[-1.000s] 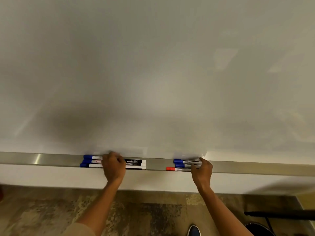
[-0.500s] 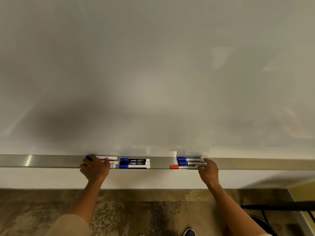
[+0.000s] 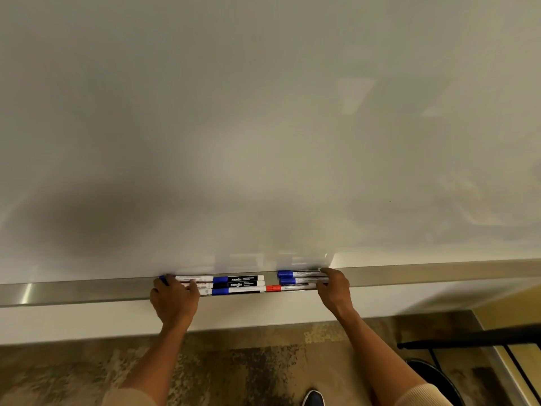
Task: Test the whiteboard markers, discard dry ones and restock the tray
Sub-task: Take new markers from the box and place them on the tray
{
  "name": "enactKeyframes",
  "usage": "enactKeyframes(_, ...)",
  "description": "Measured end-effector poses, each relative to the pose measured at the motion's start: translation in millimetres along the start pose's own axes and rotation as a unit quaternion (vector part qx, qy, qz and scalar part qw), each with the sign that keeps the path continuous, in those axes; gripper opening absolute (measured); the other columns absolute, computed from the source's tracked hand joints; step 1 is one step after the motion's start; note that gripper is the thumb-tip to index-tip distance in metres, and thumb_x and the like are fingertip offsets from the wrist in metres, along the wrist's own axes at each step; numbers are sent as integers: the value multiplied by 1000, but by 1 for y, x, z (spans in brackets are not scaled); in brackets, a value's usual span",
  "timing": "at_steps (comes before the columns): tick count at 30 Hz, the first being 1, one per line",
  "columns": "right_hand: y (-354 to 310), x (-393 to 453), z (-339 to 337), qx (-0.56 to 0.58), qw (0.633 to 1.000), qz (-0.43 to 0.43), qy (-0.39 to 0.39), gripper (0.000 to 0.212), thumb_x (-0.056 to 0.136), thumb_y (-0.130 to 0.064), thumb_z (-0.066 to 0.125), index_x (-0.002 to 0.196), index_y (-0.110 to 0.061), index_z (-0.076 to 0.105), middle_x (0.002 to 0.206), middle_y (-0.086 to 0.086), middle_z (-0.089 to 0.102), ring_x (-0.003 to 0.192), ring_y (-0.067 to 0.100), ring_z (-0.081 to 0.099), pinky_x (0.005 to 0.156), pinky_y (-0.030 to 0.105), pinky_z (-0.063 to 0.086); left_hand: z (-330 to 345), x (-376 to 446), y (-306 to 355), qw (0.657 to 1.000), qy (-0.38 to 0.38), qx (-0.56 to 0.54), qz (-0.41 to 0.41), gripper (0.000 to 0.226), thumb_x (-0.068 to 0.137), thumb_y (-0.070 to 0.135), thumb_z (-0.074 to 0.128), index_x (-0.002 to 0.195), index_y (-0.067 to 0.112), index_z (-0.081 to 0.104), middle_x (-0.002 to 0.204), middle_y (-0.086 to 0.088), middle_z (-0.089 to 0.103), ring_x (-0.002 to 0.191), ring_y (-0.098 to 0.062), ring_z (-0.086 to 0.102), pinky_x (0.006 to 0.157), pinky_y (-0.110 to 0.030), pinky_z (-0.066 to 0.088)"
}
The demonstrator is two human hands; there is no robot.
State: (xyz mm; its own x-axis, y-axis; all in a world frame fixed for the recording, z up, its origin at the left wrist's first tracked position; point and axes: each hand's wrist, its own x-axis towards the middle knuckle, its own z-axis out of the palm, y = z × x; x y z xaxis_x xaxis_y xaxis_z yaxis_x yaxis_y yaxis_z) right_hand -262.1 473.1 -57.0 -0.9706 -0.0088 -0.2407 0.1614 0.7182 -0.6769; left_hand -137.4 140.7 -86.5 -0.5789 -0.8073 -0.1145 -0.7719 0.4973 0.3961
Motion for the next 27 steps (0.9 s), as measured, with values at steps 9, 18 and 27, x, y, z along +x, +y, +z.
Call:
enactKeyframes(9, 16, 8, -18, 14, 1000, -7, 15, 30, 93, -2, 62, 122, -5, 66, 122, 17, 68, 109, 32, 65, 97, 37, 51, 17, -37, 50, 998, -32, -54, 18, 45, 92, 35, 61, 117, -2, 54, 121, -25, 50, 110, -41, 48, 85, -49, 51)
enactKeyframes(18, 32, 17, -38, 32, 999, -3, 21, 31, 94, -3, 61, 125, -2, 63, 124, 18, 67, 110, 33, 65, 98, 37, 51, 17, -49, 64, 992, -13, -120, 22, 36, 95, 27, 58, 116, -3, 57, 121, -24, 55, 114, -40, 50, 88, -49, 51)
enactKeyframes(27, 42, 22, -45, 41, 999, 3, 14, 31, 94, -5, 62, 126, -3, 62, 124, 18, 66, 110, 31, 65, 96, 35, 51, 17, -49, 60, 983, -25, -175, 53, 28, 96, 21, 57, 114, 1, 60, 112, -21, 63, 103, -37, 61, 85, -45, 53)
